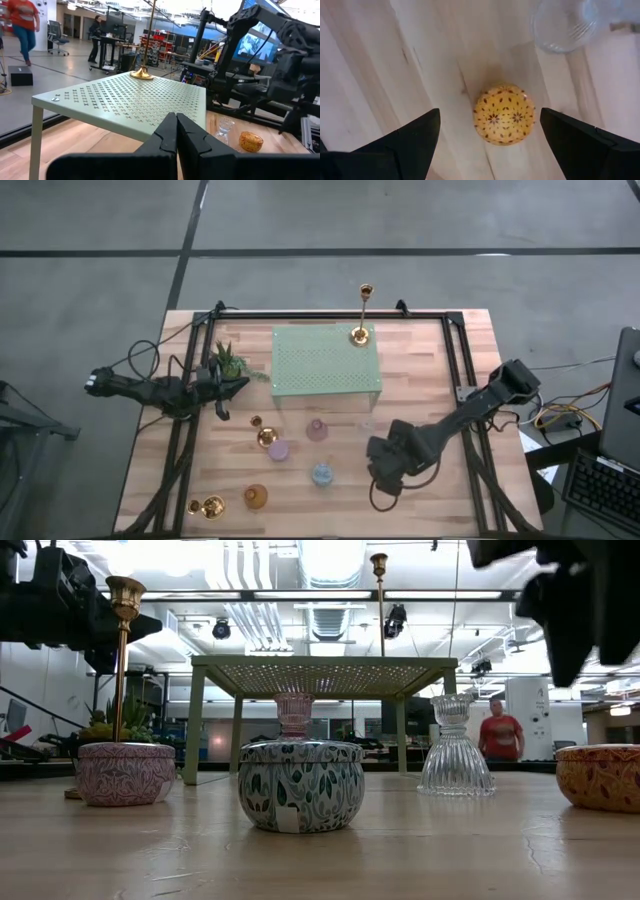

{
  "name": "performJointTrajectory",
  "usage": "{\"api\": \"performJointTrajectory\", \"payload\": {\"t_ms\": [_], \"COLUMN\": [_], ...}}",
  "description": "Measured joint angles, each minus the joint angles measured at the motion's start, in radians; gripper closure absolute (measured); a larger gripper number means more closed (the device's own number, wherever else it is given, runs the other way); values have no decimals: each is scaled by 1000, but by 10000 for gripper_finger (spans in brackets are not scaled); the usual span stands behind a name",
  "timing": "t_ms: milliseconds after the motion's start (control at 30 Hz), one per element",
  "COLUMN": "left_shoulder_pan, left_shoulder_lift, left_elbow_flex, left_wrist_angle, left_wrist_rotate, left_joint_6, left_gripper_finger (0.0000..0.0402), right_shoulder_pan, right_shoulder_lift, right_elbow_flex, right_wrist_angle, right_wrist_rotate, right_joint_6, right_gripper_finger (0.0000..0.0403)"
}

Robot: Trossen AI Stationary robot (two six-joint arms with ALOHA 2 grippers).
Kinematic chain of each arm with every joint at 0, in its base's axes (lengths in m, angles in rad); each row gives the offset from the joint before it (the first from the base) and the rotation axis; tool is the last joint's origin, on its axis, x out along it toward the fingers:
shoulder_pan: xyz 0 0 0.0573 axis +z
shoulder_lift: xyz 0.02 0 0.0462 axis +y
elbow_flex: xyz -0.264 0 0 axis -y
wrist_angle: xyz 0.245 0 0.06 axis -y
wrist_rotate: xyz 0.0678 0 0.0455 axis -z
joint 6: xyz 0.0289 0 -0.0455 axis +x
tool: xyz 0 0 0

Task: Pick & Place candle stick holders
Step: Put the yellow scented candle on the shelf

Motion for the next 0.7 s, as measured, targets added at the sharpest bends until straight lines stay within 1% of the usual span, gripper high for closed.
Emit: {"api": "performJointTrajectory", "payload": {"t_ms": [100, 167, 267, 367, 533, 700], "left_shoulder_pan": [0, 0, 0, 0, 0, 0], "left_shoulder_lift": [1, 1, 2, 3, 3, 3], "left_elbow_flex": [0, 0, 0, 0, 0, 0], "left_wrist_angle": [0, 0, 0, 0, 0, 0], "left_wrist_rotate": [0, 0, 0, 0, 0, 0], "left_joint_6": [0, 0, 0, 0, 0, 0], "left_gripper_finger": [399, 399, 399, 399, 399, 399], "right_shoulder_pan": [3, 2, 2, 3, 1, 3], "right_shoulder_lift": [-12, -21, -27, -26, -22, -26], "right_elbow_flex": [-60, -102, -164, -205, -232, -219], "right_wrist_angle": [19, 75, 166, 191, 196, 215], "right_wrist_rotate": [-5, -6, -39, -40, -44, -48], "right_joint_6": [13, 20, 23, 23, 27, 26], "right_gripper_finger": [68, 66, 65, 67, 69, 61]}}
